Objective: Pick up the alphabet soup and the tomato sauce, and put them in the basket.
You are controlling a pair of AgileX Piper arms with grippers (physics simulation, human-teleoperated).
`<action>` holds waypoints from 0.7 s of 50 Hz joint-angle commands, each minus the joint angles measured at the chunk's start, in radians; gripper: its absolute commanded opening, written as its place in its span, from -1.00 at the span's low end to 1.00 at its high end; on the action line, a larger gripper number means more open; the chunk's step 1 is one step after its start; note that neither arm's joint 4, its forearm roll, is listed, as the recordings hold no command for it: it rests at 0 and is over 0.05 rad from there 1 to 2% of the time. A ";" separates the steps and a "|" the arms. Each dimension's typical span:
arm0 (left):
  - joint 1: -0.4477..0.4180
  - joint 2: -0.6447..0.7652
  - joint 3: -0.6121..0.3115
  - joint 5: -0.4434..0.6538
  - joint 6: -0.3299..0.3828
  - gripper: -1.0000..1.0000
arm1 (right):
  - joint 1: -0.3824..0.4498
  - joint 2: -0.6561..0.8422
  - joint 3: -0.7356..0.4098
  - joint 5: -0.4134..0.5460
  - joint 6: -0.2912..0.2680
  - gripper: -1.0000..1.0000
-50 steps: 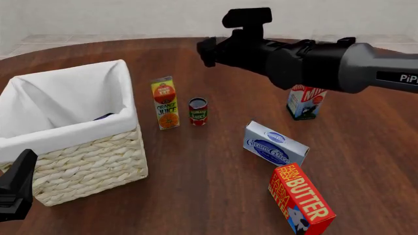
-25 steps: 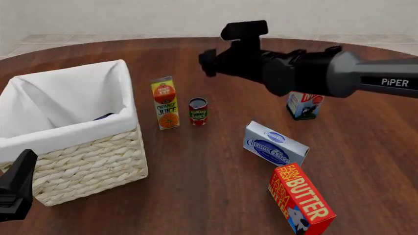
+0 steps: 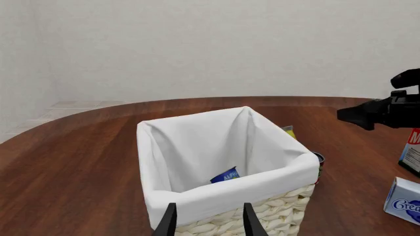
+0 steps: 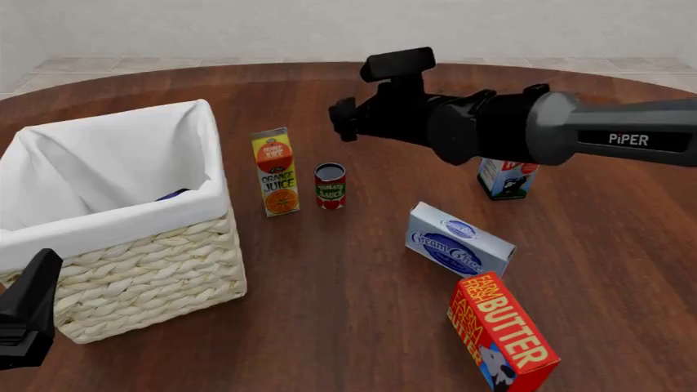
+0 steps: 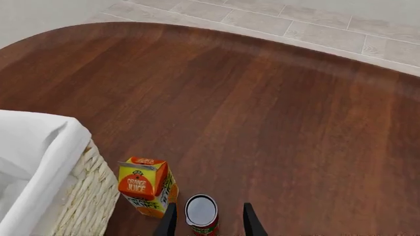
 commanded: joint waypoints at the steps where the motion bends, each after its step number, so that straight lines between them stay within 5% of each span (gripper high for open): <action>1: 0.000 0.000 0.000 0.000 0.000 1.00 | 0.004 0.018 -0.012 0.018 -0.013 1.00; 35: 0.000 0.000 0.000 0.000 0.000 1.00 | 0.031 0.124 -0.054 0.030 -0.039 1.00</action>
